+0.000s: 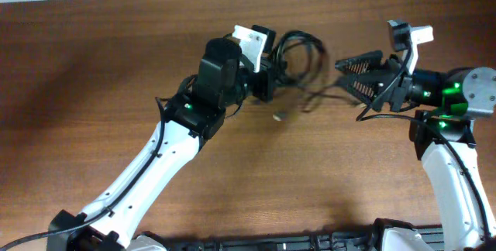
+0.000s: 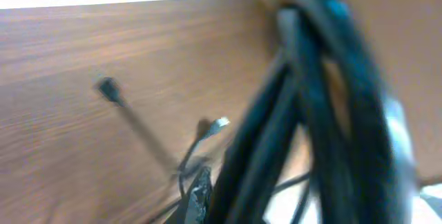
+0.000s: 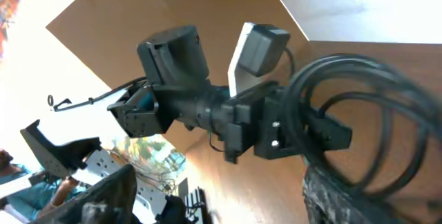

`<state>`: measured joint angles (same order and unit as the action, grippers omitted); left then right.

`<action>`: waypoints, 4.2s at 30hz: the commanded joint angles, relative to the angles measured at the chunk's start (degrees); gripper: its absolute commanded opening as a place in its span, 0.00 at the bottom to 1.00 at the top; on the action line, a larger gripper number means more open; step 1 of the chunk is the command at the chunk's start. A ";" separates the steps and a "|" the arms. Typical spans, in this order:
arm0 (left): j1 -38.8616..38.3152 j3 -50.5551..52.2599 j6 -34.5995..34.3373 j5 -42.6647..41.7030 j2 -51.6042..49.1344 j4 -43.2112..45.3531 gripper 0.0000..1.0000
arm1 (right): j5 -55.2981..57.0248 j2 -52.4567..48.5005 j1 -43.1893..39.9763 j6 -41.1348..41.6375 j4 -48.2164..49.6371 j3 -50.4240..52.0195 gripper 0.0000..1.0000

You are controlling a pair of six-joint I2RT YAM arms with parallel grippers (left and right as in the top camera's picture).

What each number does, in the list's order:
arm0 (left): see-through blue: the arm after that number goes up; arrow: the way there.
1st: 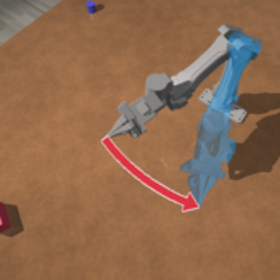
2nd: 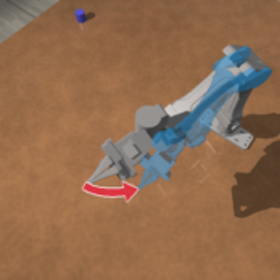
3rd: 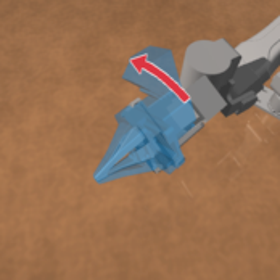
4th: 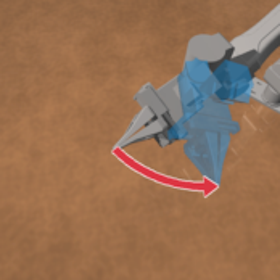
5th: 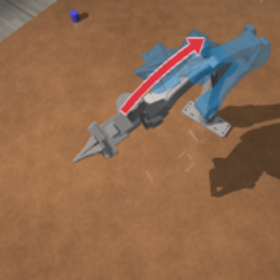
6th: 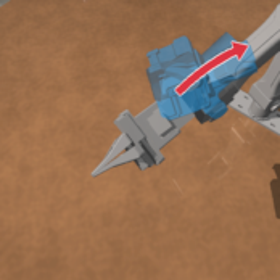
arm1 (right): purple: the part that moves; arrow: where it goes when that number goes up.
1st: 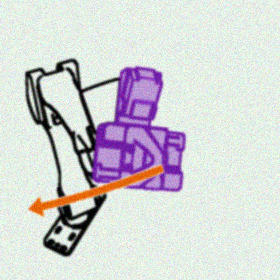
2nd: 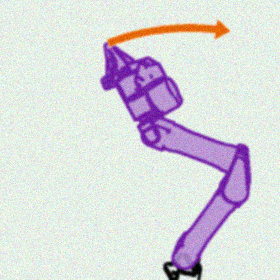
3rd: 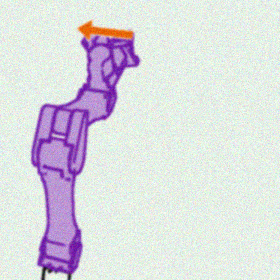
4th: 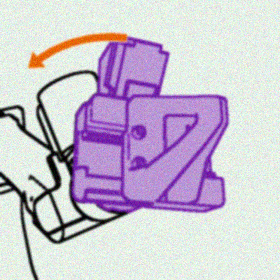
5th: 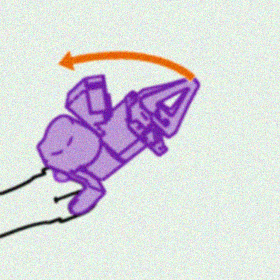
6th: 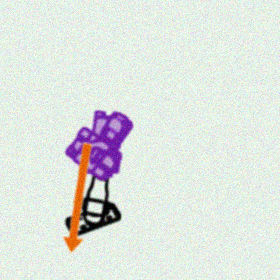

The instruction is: Untangle cables

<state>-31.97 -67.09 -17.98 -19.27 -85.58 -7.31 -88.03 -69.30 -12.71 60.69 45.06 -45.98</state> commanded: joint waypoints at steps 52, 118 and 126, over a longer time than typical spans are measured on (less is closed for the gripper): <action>-9.81 0.24 7.39 -3.17 2.99 8.11 0.00 | 3.80 -7.58 13.07 -6.14 9.35 -3.02 0.59; 1.38 0.24 8.66 -0.02 2.67 2.62 0.00 | -0.90 -7.58 -14.27 25.53 31.74 -2.54 0.56; 1.38 0.24 -6.49 -1.99 2.67 11.26 0.00 | -0.90 -9.97 -1.57 23.08 31.69 -2.54 0.86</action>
<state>-30.98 -66.50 -17.30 -19.09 -83.09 1.63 -88.20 -77.73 -17.85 85.49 76.69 -48.12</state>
